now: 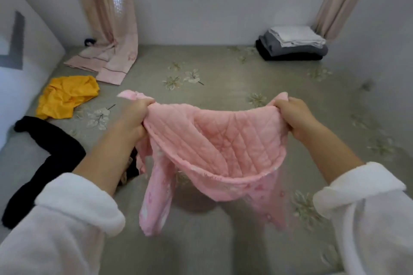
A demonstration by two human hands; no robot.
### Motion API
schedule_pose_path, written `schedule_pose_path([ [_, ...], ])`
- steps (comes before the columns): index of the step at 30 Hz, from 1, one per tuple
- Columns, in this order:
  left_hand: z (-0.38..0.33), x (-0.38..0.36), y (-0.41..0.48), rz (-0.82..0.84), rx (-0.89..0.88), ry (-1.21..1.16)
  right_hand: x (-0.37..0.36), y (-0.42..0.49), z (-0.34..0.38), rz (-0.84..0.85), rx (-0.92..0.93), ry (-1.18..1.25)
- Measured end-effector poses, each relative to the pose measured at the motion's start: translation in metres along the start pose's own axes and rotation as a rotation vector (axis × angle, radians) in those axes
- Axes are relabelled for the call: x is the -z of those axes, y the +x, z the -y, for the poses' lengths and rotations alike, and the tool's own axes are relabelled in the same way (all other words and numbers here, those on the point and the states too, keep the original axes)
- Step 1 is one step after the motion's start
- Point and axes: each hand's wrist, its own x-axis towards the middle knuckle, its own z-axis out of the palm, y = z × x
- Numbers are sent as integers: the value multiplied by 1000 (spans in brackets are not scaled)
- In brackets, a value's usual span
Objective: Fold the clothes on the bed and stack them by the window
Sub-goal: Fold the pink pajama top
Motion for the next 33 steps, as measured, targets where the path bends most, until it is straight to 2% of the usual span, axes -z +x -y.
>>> schedule_pose_path([
  [2,-22,-28,-8,-28,-143,-64,25,17,14,-35,132,21],
  [4,-30,-47,-19,-56,-214,-132,45,25,19,-68,232,30],
  [6,-21,-55,-27,-147,-264,-104,57,30,12,-53,288,-5],
  [11,69,-51,-36,-391,-153,23,65,40,-48,4,280,5],
  [14,146,-48,-45,-426,-15,183,56,46,-119,10,155,-33],
  [18,241,-47,-57,-431,362,324,36,45,-231,20,-225,-175],
  [21,287,-43,-61,-383,503,328,24,28,-294,101,-488,-295],
  [24,306,-35,-56,-345,558,272,16,21,-323,85,-555,-366],
  [26,302,-32,-46,-384,522,206,15,24,-319,52,-522,-378],
  [29,277,-32,-32,-467,389,224,16,30,-289,3,-357,-348],
  [31,258,-43,-27,-431,207,369,14,31,-261,-40,-186,-318],
  [33,242,-56,-28,-374,-53,677,8,21,-236,-35,91,-342],
])
